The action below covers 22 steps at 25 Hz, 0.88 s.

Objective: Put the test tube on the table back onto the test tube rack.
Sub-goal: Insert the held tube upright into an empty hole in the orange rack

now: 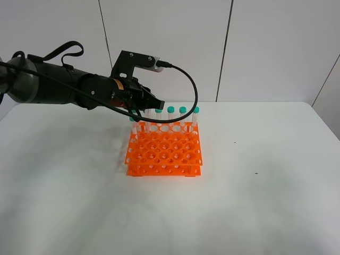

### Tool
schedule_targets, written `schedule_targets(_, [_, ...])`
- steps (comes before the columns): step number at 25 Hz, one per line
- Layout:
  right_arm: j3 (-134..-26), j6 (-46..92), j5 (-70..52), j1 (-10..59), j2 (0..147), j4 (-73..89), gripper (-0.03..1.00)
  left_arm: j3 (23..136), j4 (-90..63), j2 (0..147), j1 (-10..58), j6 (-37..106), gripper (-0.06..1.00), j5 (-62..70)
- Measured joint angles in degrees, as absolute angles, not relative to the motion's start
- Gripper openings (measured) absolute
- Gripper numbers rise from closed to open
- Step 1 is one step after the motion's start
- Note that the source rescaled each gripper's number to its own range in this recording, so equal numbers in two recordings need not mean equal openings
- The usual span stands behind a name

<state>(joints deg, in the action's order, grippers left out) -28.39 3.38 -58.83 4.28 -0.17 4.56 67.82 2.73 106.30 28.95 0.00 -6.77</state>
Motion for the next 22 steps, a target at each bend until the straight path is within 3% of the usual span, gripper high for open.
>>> schedule_targets(22, [-28.39,3.36,-58.83,4.28,-0.17,4.56,1.00,65.03,4.08,106.51,28.62,0.00,0.00,-11.76])
